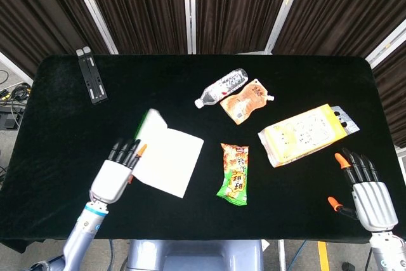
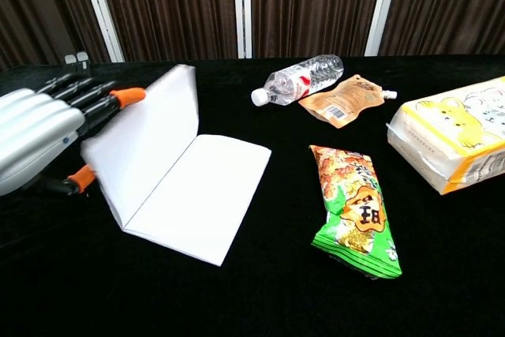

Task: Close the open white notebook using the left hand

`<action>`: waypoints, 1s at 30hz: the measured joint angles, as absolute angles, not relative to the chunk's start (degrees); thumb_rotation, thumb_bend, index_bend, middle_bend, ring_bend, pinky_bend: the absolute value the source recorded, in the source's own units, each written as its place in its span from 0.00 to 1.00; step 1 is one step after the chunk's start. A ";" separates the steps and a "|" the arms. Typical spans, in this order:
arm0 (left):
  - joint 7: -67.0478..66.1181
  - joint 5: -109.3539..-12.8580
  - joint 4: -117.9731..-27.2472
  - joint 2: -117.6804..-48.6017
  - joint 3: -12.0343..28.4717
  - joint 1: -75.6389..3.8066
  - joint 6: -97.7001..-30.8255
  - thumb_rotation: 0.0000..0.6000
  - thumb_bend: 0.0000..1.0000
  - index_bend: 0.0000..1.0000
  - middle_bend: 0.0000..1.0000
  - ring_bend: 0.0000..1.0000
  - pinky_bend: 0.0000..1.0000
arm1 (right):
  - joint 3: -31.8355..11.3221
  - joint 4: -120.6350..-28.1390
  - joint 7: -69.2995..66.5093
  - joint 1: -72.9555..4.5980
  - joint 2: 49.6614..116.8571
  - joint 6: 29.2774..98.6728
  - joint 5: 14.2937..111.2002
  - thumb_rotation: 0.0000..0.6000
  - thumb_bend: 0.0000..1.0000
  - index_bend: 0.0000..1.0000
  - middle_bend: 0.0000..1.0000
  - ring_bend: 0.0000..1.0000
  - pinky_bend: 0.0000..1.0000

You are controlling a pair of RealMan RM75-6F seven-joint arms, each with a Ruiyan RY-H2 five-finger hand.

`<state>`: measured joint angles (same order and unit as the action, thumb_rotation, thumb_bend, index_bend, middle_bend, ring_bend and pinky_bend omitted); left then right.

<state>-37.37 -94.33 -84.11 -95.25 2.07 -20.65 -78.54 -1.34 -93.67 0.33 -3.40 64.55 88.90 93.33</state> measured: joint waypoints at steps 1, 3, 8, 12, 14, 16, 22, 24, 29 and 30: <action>-37.24 -94.88 -84.46 -95.56 2.09 -20.96 -78.69 1.00 0.46 0.00 0.00 0.00 0.00 | -1.34 -93.70 0.24 -3.40 64.51 88.93 93.36 1.00 0.07 0.00 0.00 0.00 0.00; -37.17 -95.69 -85.09 -96.46 2.16 -21.51 -78.87 1.00 0.43 0.00 0.00 0.00 0.00 | -1.37 -93.77 0.07 -3.35 64.38 89.08 93.39 1.00 0.07 0.00 0.00 0.00 0.00; -38.42 -96.32 -85.77 -97.45 1.84 -21.89 -78.63 1.00 0.37 0.00 0.00 0.00 0.00 | -1.47 -94.05 -0.49 -3.20 63.94 89.50 93.42 1.00 0.07 0.00 0.00 0.00 0.00; -39.38 -95.86 -86.85 -96.46 1.60 -20.84 -79.63 1.00 0.25 0.00 0.00 0.00 0.00 | -1.48 -93.96 -0.64 -3.17 63.79 89.42 93.35 1.00 0.07 0.00 0.00 0.00 0.00; -39.73 -94.94 -87.78 -95.58 1.55 -20.05 -80.07 1.00 0.18 0.00 0.00 0.00 0.00 | -1.47 -93.90 -0.58 -3.22 63.79 89.25 93.27 1.00 0.07 0.00 0.00 0.00 0.00; -40.17 -93.70 -89.22 -93.95 1.35 -18.91 -80.62 1.00 0.15 0.00 0.00 0.00 0.00 | -1.45 -93.83 -0.33 -3.23 63.89 89.23 93.29 1.00 0.07 0.00 0.00 0.00 0.00; -37.87 -91.00 -92.93 -87.72 0.55 -14.32 -85.35 1.00 0.13 0.00 0.00 0.00 0.00 | -1.47 -93.64 1.01 -3.20 64.35 89.20 93.28 1.00 0.07 0.00 0.00 0.00 0.00; -35.56 -89.57 -94.42 -85.68 0.31 -12.21 -87.33 1.00 0.13 0.00 0.00 0.00 0.00 | -1.47 -93.65 1.51 -3.19 64.51 89.14 93.21 1.00 0.07 0.00 0.00 0.00 0.00; -31.99 -86.98 -97.78 -81.25 -0.19 -8.11 -90.88 1.00 0.13 0.00 0.00 0.00 0.00 | -1.50 -93.87 2.56 -3.19 64.79 89.03 93.15 1.00 0.07 0.00 0.00 0.00 0.00; -31.31 -86.93 -97.95 -80.68 -0.32 -7.50 -91.72 1.00 0.13 0.00 0.00 0.00 0.00 | -1.46 -93.92 2.64 -3.22 64.83 88.97 93.23 1.00 0.07 0.00 0.00 0.00 0.00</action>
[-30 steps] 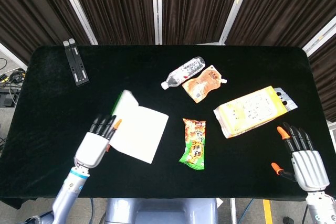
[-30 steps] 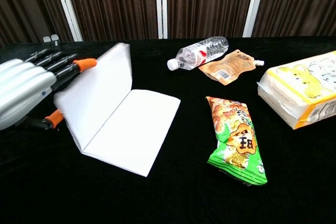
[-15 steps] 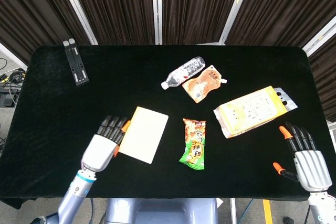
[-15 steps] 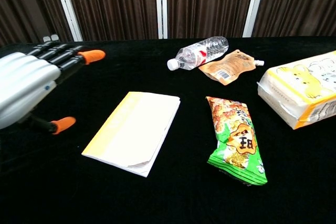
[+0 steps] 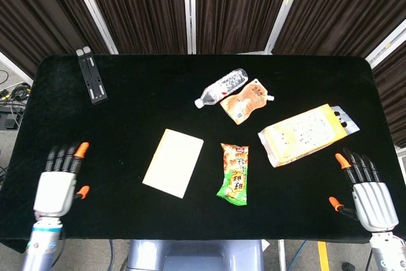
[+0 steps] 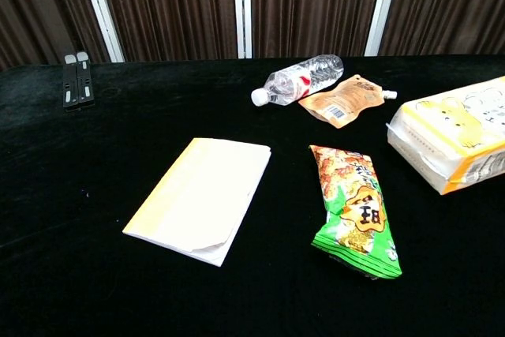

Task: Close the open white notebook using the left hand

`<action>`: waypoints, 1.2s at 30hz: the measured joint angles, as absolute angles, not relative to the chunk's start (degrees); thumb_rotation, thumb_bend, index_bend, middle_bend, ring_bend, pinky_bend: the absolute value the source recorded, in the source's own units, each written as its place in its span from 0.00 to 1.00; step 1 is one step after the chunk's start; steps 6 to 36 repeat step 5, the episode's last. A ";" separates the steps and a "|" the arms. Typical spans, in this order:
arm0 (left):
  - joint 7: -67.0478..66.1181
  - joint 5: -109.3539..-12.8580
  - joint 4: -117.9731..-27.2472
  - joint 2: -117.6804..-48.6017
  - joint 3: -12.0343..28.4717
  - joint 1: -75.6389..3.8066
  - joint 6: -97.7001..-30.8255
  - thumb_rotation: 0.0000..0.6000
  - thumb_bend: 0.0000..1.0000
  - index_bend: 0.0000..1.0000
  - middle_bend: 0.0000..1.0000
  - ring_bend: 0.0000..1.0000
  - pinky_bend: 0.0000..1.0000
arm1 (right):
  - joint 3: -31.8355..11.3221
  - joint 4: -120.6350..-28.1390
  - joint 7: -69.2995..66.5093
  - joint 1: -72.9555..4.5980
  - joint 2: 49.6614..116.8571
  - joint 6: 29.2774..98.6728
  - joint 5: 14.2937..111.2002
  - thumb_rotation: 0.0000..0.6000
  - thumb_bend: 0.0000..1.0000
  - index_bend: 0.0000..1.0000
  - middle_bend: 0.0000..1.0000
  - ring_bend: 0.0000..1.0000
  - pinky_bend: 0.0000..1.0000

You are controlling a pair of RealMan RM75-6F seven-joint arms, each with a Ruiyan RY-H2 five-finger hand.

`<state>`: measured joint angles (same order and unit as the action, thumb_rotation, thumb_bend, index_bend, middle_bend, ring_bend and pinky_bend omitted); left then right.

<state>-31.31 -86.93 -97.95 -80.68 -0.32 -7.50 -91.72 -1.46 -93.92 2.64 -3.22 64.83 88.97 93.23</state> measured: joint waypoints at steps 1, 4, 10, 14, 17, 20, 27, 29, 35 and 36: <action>-30.72 -86.99 -97.96 -80.22 -0.45 -7.10 -92.36 1.00 0.13 0.00 0.00 0.00 0.00 | -1.42 -93.95 2.72 -3.26 64.86 88.91 93.33 1.00 0.07 0.00 0.00 0.00 0.00; -28.60 -87.48 -97.60 -78.50 -0.87 -5.42 -94.55 1.00 0.13 0.00 0.00 0.00 0.00 | -1.18 -94.02 3.04 -3.37 64.89 88.64 93.70 1.00 0.07 0.00 0.00 0.00 0.00; -28.25 -87.68 -97.51 -78.08 -0.99 -4.93 -95.07 1.00 0.13 0.00 0.00 0.00 0.00 | -1.13 -94.12 3.08 -3.39 64.86 88.58 93.76 1.00 0.07 0.00 0.00 0.00 0.00; -28.25 -87.68 -97.51 -78.08 -0.99 -4.93 -95.07 1.00 0.13 0.00 0.00 0.00 0.00 | -1.13 -94.12 3.08 -3.39 64.86 88.58 93.76 1.00 0.07 0.00 0.00 0.00 0.00; -28.25 -87.68 -97.51 -78.08 -0.99 -4.93 -95.07 1.00 0.13 0.00 0.00 0.00 0.00 | -1.13 -94.12 3.08 -3.39 64.86 88.58 93.76 1.00 0.07 0.00 0.00 0.00 0.00; -28.25 -87.68 -97.51 -78.08 -0.99 -4.93 -95.07 1.00 0.13 0.00 0.00 0.00 0.00 | -1.13 -94.12 3.08 -3.39 64.86 88.58 93.76 1.00 0.07 0.00 0.00 0.00 0.00; -28.25 -87.68 -97.51 -78.08 -0.99 -4.93 -95.07 1.00 0.13 0.00 0.00 0.00 0.00 | -1.13 -94.12 3.08 -3.39 64.86 88.58 93.76 1.00 0.07 0.00 0.00 0.00 0.00; -28.25 -87.68 -97.51 -78.08 -0.99 -4.93 -95.07 1.00 0.13 0.00 0.00 0.00 0.00 | -1.13 -94.12 3.08 -3.39 64.86 88.58 93.76 1.00 0.07 0.00 0.00 0.00 0.00; -28.25 -87.68 -97.51 -78.08 -0.99 -4.93 -95.07 1.00 0.13 0.00 0.00 0.00 0.00 | -1.13 -94.12 3.08 -3.39 64.86 88.58 93.76 1.00 0.07 0.00 0.00 0.00 0.00; -28.25 -87.68 -97.51 -78.08 -0.99 -4.93 -95.07 1.00 0.13 0.00 0.00 0.00 0.00 | -1.13 -94.12 3.08 -3.39 64.86 88.58 93.76 1.00 0.07 0.00 0.00 0.00 0.00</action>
